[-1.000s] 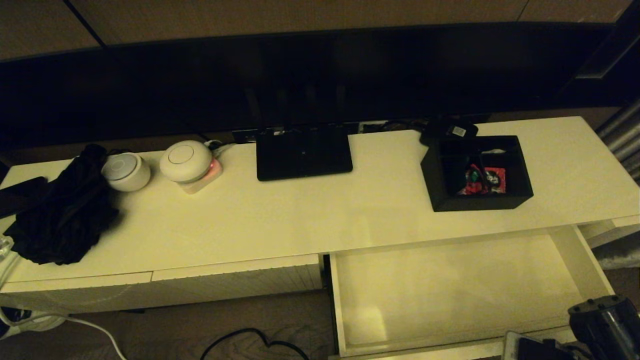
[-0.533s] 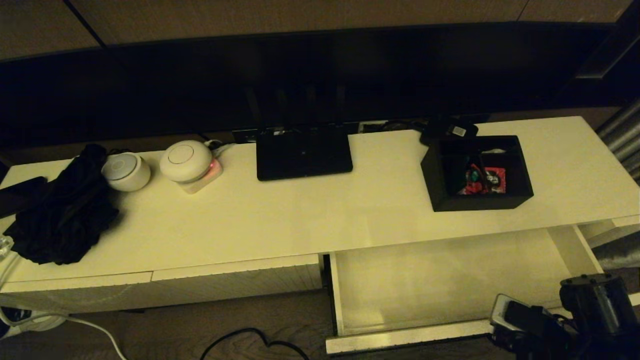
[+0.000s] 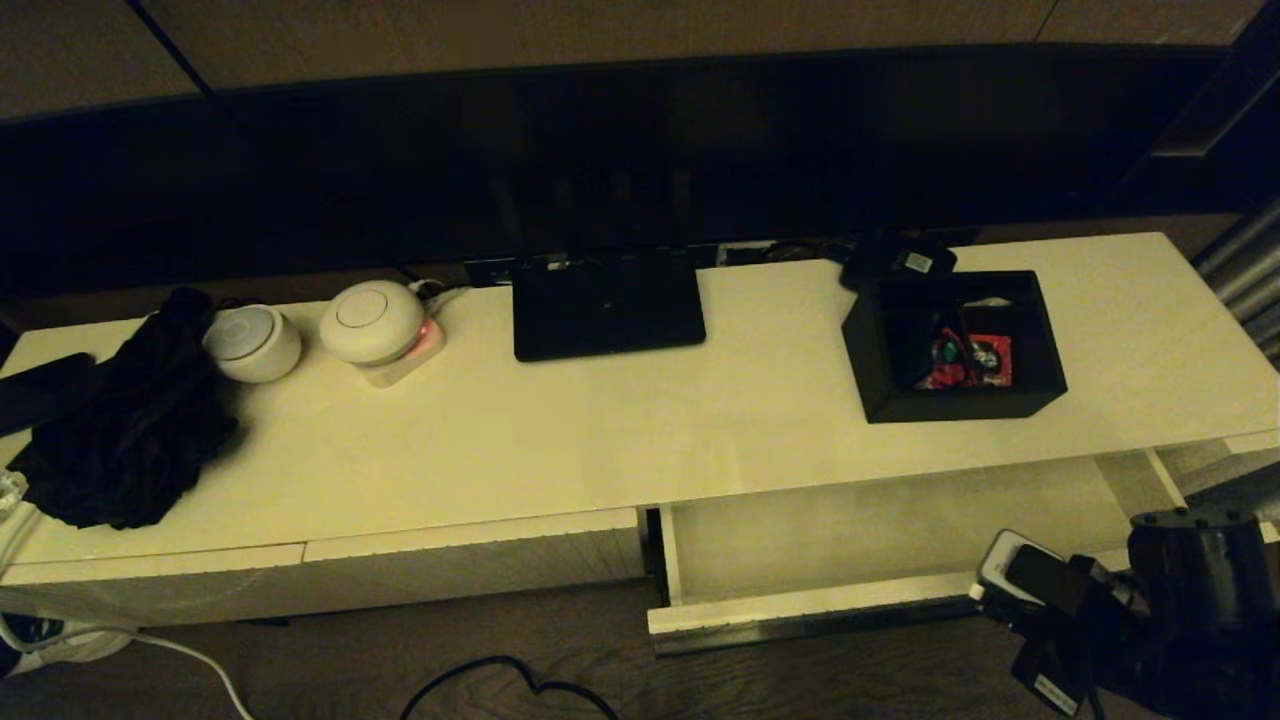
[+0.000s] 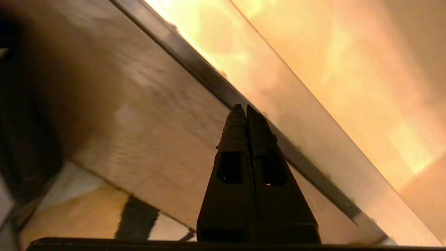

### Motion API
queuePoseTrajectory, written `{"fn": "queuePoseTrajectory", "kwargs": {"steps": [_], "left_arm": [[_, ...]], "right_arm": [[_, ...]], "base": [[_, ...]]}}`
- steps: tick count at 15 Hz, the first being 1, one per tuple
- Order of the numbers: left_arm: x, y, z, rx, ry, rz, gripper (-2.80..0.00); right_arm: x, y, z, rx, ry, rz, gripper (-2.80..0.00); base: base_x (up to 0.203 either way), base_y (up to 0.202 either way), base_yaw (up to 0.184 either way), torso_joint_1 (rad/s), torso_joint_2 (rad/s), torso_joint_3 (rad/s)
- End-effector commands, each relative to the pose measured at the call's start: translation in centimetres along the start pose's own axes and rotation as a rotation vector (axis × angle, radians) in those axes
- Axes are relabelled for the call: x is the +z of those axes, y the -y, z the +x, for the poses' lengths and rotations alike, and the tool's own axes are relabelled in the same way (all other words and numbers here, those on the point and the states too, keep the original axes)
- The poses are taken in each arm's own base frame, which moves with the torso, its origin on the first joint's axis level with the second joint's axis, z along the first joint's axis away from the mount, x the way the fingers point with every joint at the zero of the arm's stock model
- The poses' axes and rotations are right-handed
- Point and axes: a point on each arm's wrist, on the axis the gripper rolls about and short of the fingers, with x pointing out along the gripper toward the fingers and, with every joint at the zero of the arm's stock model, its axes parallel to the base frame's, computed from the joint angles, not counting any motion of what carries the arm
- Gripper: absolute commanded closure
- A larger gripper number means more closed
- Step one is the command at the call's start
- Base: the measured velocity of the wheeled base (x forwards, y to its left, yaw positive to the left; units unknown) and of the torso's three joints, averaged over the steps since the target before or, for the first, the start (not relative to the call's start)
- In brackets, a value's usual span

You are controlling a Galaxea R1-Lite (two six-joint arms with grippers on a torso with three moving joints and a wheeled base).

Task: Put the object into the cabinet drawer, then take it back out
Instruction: Close the drawer

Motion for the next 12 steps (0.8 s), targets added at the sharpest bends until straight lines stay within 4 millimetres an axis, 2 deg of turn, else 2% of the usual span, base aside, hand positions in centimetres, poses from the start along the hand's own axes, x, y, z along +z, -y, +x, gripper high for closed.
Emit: {"fn": "queuePoseTrajectory", "kwargs": {"steps": [1,5,12], "left_arm": [[-0.1,0.0,0.0,0.001,-0.003,0.000,0.00],[-0.1,0.0,0.0,0.001,-0.003,0.000,0.00],[-0.1,0.0,0.0,0.001,-0.003,0.000,0.00]], "right_arm": [[0.6,0.5,0.3,-0.027,0.015,-0.001,0.00],[1.9,1.6,1.2,-0.053,0.052,0.122,0.00],[3.4,2.9,2.7,-0.075,0.093,0.239,0.00]], "base": [[0.000,0.000,0.000,0.000,0.00,0.000],[0.000,0.000,0.000,0.000,0.00,0.000],[0.000,0.000,0.000,0.000,0.00,0.000]]}}
